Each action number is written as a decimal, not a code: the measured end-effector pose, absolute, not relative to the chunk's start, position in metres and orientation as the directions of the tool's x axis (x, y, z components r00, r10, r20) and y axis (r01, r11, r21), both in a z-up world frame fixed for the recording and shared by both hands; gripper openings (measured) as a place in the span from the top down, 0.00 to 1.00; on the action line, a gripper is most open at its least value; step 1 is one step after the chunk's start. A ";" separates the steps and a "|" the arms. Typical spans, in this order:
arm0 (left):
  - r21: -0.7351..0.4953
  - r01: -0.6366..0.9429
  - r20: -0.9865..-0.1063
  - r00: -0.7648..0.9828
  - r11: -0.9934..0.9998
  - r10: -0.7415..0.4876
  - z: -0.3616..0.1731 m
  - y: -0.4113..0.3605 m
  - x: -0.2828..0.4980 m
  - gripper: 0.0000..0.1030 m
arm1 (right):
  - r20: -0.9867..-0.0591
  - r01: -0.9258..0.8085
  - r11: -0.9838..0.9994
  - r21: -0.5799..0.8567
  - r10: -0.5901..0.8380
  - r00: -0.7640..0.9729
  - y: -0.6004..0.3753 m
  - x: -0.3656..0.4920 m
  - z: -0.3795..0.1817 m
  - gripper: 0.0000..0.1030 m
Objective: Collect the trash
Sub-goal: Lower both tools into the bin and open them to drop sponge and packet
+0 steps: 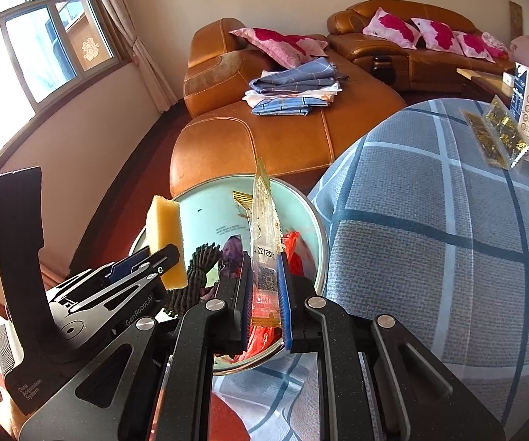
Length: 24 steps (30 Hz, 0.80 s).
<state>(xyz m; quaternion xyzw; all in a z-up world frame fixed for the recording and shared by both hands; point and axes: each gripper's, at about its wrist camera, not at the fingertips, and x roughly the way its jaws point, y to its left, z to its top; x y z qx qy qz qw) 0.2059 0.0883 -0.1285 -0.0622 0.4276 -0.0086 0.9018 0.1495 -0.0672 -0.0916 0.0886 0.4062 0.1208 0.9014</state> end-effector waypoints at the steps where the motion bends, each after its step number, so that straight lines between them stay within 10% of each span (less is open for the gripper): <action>1: -0.122 -0.039 -0.771 0.633 0.992 -0.070 -0.130 0.089 0.208 0.76 | -0.713 -0.146 0.955 0.257 0.289 0.639 -0.066 0.152 -0.093 0.87; 24: -0.117 -0.020 -0.790 0.608 0.993 -0.080 -0.152 0.088 0.223 0.75 | -0.751 -0.128 0.962 0.240 0.267 0.604 -0.060 0.184 -0.119 0.86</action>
